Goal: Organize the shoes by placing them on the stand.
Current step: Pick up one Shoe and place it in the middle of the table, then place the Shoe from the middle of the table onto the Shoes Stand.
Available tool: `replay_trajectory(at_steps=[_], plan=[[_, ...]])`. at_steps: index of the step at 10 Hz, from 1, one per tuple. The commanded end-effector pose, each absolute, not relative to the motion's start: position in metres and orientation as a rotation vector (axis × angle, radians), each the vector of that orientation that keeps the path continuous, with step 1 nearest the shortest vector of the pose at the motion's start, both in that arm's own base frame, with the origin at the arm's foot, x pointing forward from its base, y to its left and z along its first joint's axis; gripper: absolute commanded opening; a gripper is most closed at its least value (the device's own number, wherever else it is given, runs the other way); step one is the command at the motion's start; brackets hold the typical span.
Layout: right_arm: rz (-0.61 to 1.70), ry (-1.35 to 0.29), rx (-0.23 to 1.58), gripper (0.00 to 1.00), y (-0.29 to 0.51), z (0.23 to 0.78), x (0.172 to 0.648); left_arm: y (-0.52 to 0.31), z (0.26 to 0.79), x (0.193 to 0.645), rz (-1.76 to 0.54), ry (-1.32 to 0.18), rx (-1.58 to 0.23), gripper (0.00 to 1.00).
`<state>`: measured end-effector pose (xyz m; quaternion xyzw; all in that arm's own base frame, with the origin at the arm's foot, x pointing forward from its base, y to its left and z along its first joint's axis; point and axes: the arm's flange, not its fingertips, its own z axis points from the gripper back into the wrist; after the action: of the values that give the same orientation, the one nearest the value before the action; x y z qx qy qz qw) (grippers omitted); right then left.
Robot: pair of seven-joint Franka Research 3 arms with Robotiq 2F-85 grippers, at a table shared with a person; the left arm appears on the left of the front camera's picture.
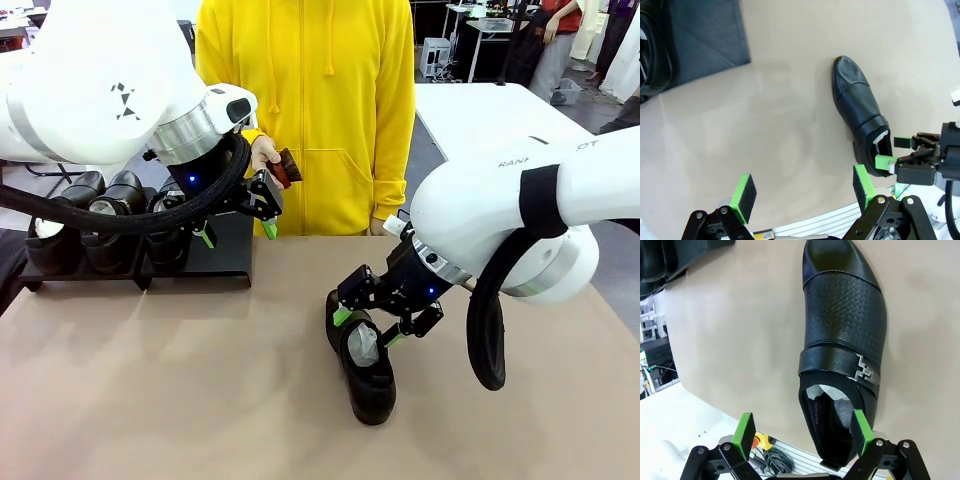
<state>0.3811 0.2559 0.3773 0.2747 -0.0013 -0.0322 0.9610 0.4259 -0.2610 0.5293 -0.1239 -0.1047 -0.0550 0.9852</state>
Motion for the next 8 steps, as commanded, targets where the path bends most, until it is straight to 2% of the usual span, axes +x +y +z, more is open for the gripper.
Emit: replay_trajectory(at_steps=[1, 7, 8], plan=[[-0.074, -0.018, 0.551, 1.0, 0.258, 0.379, 0.382, -0.259, 0.528, 0.424, -0.102, -0.215, -0.271, 1.0], [-0.065, -0.003, 0.557, 1.0, 0.256, 0.377, 0.381, -0.259, 0.528, 0.424, -0.102, -0.215, -0.271, 1.0], [-0.1, -0.056, 0.576, 1.0, 0.228, 0.403, 0.383, -0.261, 0.529, 0.426, -0.111, -0.21, -0.249, 1.0]])
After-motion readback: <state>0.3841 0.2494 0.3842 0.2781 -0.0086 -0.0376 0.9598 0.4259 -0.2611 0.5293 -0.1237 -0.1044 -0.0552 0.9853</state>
